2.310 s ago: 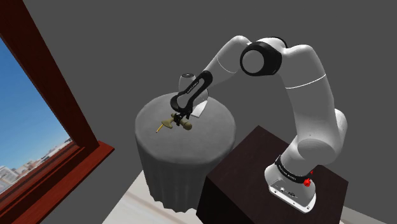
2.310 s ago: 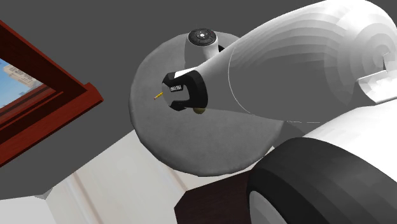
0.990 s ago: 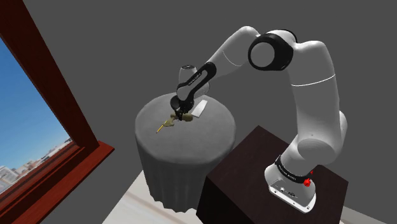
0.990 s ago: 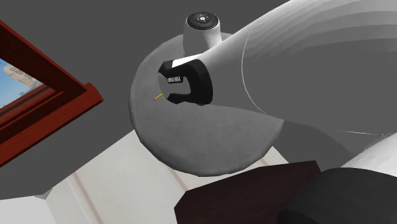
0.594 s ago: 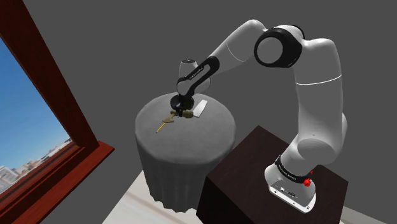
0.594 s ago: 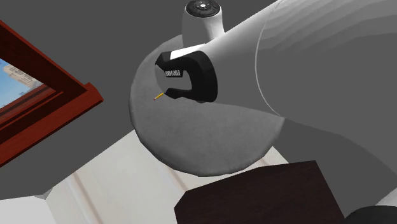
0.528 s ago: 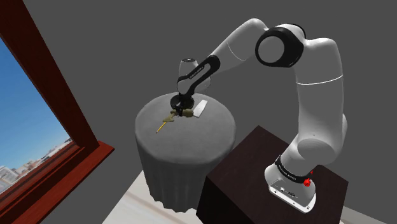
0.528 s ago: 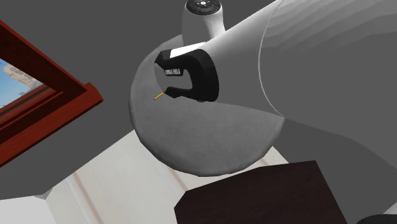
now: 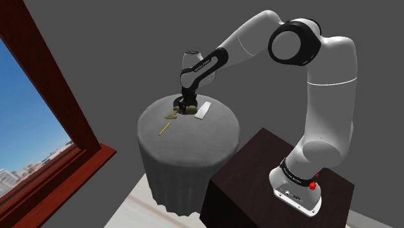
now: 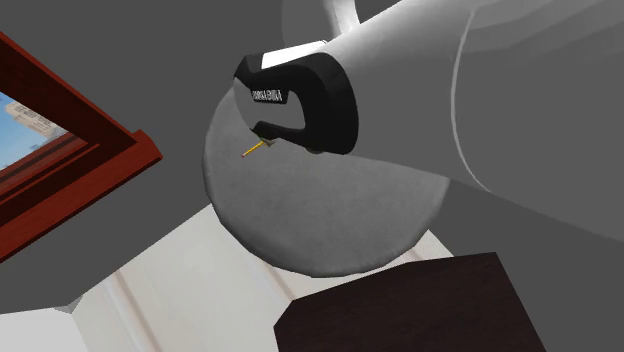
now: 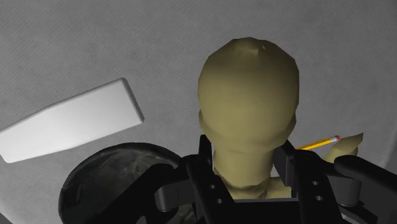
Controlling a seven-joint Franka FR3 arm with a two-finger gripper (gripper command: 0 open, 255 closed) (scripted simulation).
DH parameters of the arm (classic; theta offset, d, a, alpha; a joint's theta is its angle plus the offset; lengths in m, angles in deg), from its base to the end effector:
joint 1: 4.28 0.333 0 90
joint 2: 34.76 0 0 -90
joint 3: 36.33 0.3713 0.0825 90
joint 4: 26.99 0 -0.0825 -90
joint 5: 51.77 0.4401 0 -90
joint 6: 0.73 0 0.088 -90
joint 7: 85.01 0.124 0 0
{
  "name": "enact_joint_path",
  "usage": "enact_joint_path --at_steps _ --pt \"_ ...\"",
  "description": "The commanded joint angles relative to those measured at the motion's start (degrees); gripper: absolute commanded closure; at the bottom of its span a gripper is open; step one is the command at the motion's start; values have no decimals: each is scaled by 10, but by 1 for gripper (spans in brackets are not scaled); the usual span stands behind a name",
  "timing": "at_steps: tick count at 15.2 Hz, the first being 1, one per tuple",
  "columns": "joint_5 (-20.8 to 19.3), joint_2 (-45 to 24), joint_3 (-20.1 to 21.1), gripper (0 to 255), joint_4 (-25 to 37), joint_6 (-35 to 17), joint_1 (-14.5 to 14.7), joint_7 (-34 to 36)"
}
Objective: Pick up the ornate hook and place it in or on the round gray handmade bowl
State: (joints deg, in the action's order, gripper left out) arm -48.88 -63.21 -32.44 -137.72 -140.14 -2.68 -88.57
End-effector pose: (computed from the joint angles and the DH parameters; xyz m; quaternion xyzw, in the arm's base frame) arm 0.6851 0.0646 0.2181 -0.9979 -0.0557 -0.0018 0.0326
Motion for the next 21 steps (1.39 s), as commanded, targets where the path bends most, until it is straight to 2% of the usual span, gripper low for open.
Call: enact_joint_path --at_steps 1,4,7,12,17,21 --pt "0 11 0 255 1 11 -1 0" --pt "1 27 0 255 2 29 -1 0" --pt "2 -4 -7 255 59 56 -23 -29" --pt "3 -67 -17 255 172 109 -58 -72" --pt "4 -147 -25 255 317 177 -89 -109" --pt "4 -162 -25 255 320 165 -91 -111"
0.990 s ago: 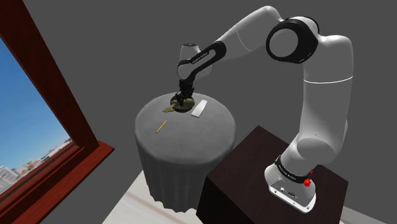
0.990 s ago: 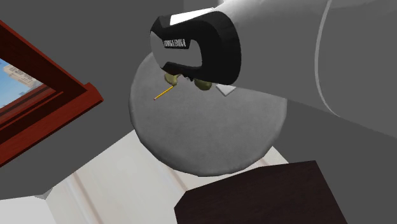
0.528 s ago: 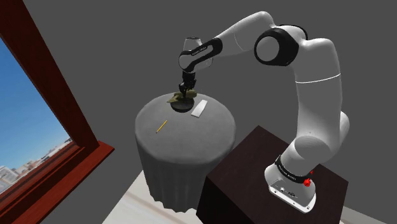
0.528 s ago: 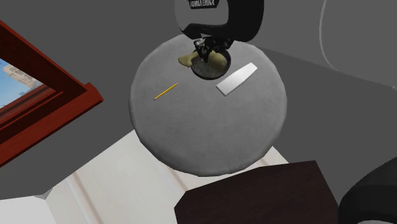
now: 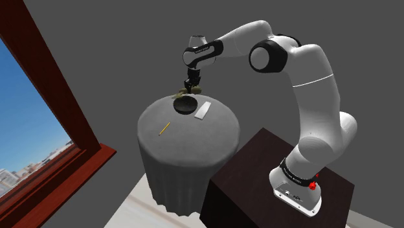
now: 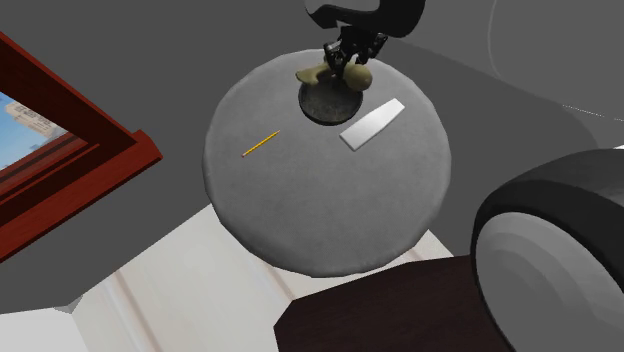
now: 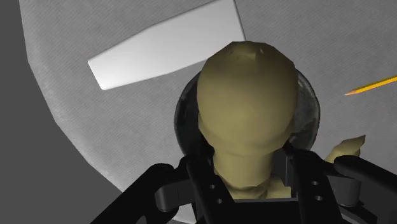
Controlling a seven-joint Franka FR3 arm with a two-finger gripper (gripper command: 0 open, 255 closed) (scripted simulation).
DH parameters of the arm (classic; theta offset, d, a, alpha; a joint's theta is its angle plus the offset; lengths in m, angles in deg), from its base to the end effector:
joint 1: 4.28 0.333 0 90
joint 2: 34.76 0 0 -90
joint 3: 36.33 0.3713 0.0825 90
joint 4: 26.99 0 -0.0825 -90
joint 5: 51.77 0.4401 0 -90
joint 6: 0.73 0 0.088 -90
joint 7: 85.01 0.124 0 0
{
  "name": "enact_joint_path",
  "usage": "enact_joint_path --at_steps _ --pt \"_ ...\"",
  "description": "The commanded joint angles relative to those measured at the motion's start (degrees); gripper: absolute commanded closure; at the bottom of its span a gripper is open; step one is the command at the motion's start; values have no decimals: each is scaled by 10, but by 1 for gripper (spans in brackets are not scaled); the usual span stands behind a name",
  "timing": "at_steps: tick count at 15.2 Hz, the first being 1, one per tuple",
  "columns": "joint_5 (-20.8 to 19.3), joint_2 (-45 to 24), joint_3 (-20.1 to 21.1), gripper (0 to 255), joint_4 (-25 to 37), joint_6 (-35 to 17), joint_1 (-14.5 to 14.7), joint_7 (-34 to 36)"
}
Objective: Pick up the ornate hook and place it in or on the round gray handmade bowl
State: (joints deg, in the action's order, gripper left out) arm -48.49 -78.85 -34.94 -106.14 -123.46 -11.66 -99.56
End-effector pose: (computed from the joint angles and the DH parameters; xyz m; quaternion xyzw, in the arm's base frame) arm 0.8133 -0.0862 0.2455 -0.9979 -0.0557 -0.0015 0.0327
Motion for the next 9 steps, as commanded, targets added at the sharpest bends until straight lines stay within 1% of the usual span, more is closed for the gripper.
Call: enact_joint_path --at_steps 1,9 --pt "0 -10 0 255 4 -7 -1 -1" --pt "1 -48 0 255 4 -44 0 -4"
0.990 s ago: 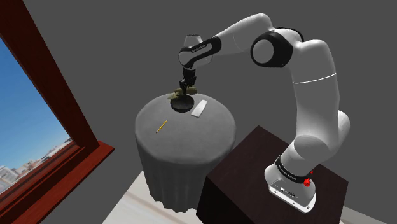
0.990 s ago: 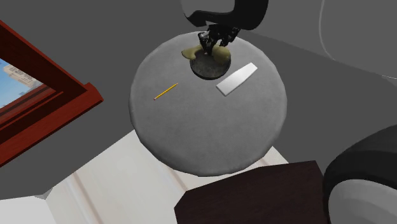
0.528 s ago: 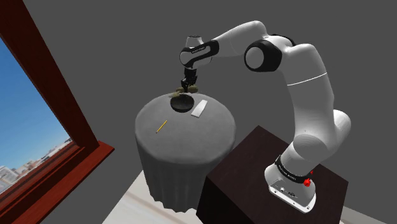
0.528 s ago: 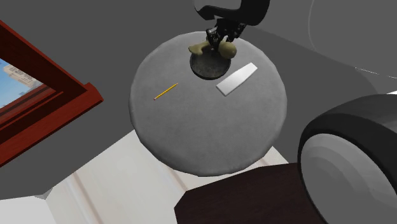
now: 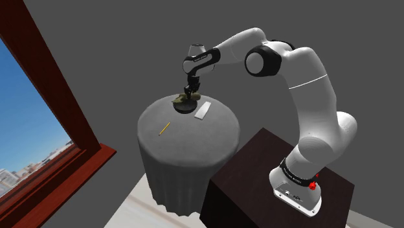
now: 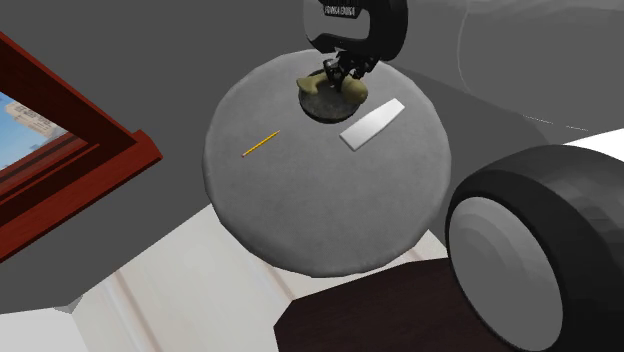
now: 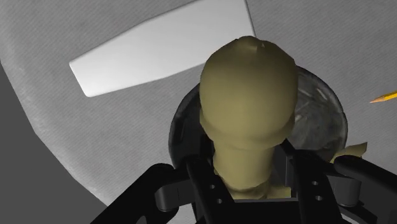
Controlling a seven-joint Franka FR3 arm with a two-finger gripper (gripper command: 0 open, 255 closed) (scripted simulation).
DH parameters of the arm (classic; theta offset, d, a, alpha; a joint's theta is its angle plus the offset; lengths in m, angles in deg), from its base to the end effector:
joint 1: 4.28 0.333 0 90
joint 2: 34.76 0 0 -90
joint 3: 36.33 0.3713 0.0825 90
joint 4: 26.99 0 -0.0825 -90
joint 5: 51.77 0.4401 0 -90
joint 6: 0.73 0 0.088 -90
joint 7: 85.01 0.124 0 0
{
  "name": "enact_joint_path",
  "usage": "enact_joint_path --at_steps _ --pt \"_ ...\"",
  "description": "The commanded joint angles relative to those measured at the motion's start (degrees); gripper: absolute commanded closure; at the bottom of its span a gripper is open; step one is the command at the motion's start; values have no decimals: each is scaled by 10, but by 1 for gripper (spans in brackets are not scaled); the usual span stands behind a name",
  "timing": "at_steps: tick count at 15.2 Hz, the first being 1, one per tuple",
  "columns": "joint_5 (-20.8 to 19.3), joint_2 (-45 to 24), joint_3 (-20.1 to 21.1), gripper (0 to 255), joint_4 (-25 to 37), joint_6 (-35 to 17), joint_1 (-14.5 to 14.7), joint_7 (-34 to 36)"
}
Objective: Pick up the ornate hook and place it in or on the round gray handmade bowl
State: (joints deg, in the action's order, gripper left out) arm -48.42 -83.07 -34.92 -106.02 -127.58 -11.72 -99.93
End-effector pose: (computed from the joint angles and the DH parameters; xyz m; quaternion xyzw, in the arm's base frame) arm 0.8144 -0.0875 0.1925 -0.9979 -0.0558 -0.0018 0.0327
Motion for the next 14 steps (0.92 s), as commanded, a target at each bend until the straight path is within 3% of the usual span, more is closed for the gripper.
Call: enact_joint_path --at_steps 1,10,11,14 --pt "0 -11 0 255 4 -7 0 0" --pt "0 -22 0 255 6 -16 0 -1" --pt "0 -23 0 0 6 -16 0 -1" --pt "0 -23 0 0 6 -16 0 -1"
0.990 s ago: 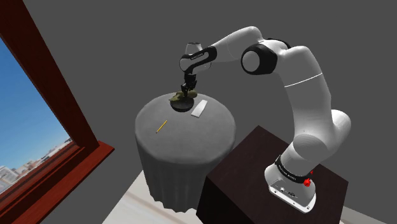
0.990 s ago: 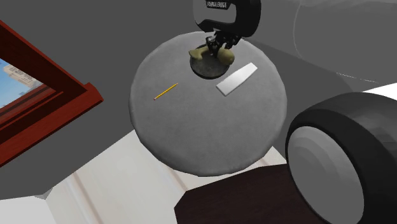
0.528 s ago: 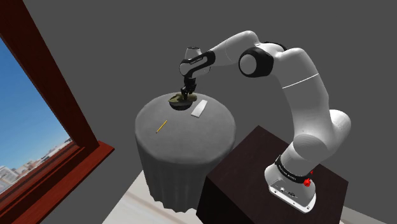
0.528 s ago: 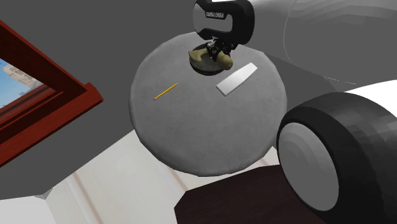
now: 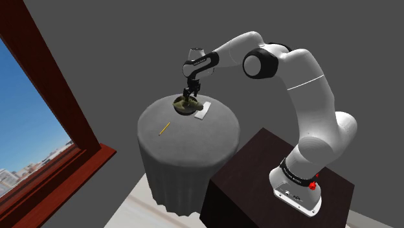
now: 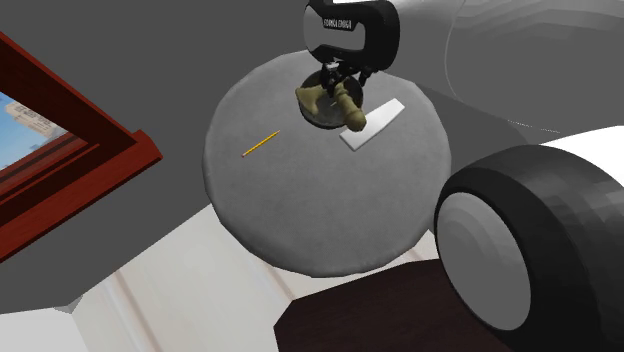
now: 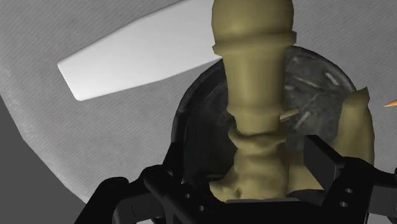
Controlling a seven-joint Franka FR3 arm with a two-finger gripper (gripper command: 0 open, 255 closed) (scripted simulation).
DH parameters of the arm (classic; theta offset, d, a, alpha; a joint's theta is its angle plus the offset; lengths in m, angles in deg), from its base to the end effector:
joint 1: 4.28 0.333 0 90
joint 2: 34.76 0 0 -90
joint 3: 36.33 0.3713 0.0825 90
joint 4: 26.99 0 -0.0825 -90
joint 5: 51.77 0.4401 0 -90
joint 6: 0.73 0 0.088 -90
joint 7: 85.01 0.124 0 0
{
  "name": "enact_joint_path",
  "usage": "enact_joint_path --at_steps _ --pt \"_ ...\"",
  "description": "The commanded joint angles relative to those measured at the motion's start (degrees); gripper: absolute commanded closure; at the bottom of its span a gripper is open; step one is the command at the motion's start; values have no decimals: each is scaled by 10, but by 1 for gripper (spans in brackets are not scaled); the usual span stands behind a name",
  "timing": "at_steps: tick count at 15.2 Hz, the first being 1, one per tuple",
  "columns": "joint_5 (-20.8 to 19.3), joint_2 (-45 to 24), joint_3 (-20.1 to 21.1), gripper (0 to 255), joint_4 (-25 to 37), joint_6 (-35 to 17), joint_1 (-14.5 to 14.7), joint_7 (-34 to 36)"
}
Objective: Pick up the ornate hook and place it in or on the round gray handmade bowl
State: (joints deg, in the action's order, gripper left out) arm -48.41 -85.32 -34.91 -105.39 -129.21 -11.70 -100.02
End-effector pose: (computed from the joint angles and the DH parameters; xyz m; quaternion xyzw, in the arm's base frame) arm 0.8156 -0.0875 0.1681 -0.9979 -0.0557 -0.0018 0.0327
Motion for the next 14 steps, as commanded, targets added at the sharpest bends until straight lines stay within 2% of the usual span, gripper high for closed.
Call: enact_joint_path --at_steps 1,6,14 --pt "0 0 0 0 0 0 0 0" --pt "0 46 -1 0 -3 43 -3 0" --pt "0 46 -1 0 -3 43 -3 0"
